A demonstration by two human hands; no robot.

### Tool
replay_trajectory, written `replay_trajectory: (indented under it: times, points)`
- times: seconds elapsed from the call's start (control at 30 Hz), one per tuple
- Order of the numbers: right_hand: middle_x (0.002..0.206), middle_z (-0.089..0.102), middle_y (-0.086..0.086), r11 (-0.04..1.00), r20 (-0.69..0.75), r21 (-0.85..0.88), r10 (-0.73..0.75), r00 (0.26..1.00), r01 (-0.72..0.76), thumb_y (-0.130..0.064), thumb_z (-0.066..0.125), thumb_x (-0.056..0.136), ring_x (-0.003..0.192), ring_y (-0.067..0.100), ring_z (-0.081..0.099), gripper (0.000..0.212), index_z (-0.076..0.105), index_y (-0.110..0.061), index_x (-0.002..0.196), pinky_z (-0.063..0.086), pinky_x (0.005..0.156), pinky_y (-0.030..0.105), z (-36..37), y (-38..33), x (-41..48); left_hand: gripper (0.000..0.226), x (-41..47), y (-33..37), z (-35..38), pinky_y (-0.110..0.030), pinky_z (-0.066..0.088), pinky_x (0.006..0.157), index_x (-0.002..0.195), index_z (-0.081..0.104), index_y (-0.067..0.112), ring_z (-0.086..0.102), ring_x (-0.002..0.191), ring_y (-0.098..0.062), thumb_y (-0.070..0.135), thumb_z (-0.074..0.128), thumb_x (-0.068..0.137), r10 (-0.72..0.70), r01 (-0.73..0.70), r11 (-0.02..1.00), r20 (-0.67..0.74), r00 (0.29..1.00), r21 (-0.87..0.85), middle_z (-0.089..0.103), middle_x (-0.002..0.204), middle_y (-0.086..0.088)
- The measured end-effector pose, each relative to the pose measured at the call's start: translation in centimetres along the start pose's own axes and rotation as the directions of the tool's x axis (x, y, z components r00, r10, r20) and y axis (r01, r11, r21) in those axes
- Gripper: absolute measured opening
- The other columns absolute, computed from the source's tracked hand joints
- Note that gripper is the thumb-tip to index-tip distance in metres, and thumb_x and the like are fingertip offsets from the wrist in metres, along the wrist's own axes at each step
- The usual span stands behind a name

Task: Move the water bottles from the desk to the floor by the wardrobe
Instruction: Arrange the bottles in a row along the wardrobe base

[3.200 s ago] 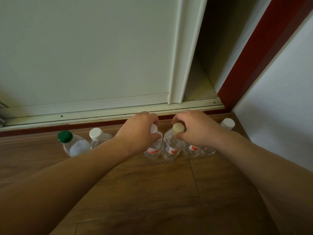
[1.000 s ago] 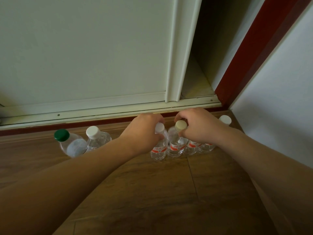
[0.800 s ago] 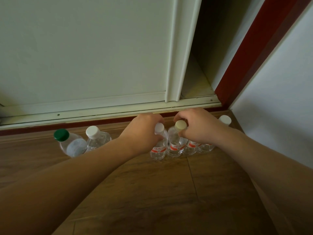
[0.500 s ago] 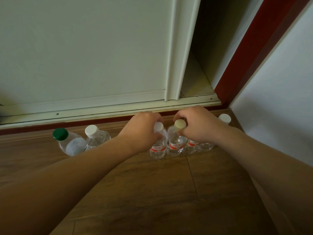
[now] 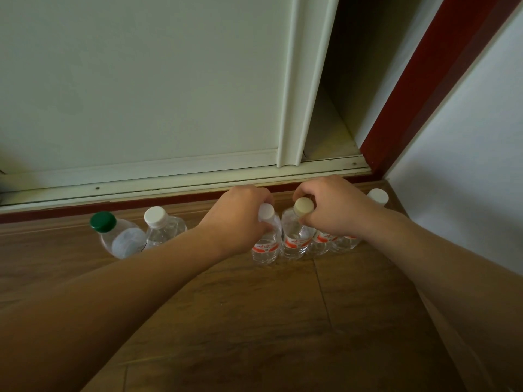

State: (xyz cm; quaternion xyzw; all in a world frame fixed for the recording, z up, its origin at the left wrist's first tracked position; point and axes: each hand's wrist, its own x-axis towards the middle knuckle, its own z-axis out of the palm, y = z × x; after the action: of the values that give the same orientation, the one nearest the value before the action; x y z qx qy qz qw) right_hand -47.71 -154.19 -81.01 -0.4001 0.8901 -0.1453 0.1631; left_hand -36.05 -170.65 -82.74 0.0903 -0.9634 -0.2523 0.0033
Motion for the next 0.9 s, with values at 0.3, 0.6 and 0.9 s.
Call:
replay_trajectory:
  times: [0.3, 0.6, 0.9]
  points:
    - [0.099, 0.065, -0.008, 1.0, 0.001, -0.003, 0.004, 1.0, -0.004, -0.022, 0.074, 0.077, 0.087, 0.009, 0.059, 0.034, 0.066, -0.027, 0.11, 0.054, 0.073, 0.033, -0.07, 0.05, 0.07, 0.022, -0.1, 0.28, -0.22, -0.019, 0.037, 0.06, 0.091, 0.057, 0.035, 0.055, 0.077, -0.004, 0.031, 0.076, 0.08, -0.013, 0.013, 1.0, 0.012, 1.0, -0.005, 0.059, 0.085, 0.013]
    - [0.101, 0.064, -0.008, 1.0, 0.007, -0.001, 0.002, 1.0, -0.002, -0.023, 0.074, 0.078, 0.089, 0.01, 0.059, 0.036, 0.064, -0.027, 0.112, 0.054, 0.075, 0.035, -0.09, 0.07, -0.03, 0.022, 0.0, 0.49, -0.19, -0.019, 0.043, 0.063, 0.097, 0.061, 0.032, 0.056, 0.079, -0.004, 0.03, 0.076, 0.08, -0.019, 0.019, 1.0, 0.01, 1.0, -0.012, 0.062, 0.088, 0.013]
    - [0.106, 0.064, -0.008, 1.0, 0.007, -0.018, -0.015, 1.0, 0.015, -0.022, 0.073, 0.078, 0.092, 0.01, 0.058, 0.039, 0.064, -0.027, 0.116, 0.053, 0.076, 0.032, -0.15, 0.01, 0.03, 0.046, -0.04, 0.45, -0.22, -0.028, 0.052, 0.083, 0.123, 0.06, 0.026, 0.058, 0.098, -0.009, 0.034, 0.076, 0.081, -0.029, 0.029, 1.0, 0.02, 0.999, 0.004, 0.064, 0.112, 0.008]
